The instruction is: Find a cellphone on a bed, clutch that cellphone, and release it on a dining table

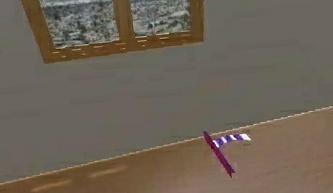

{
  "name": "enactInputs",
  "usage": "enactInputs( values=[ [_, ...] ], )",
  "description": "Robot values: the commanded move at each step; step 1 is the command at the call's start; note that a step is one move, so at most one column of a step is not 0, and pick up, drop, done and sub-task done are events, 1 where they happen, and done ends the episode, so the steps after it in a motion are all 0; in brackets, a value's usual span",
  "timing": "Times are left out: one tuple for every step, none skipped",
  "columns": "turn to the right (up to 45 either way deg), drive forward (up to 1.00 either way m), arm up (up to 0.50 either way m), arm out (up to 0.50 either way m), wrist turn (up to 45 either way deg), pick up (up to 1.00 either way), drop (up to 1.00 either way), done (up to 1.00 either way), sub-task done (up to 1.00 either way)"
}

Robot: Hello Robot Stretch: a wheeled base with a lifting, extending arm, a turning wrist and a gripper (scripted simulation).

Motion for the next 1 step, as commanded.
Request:
enactInputs(
  values=[
    [45.0,0.0,0.0,0.0,0.0,0.0,0.0,0.0,0.0]
  ],
)
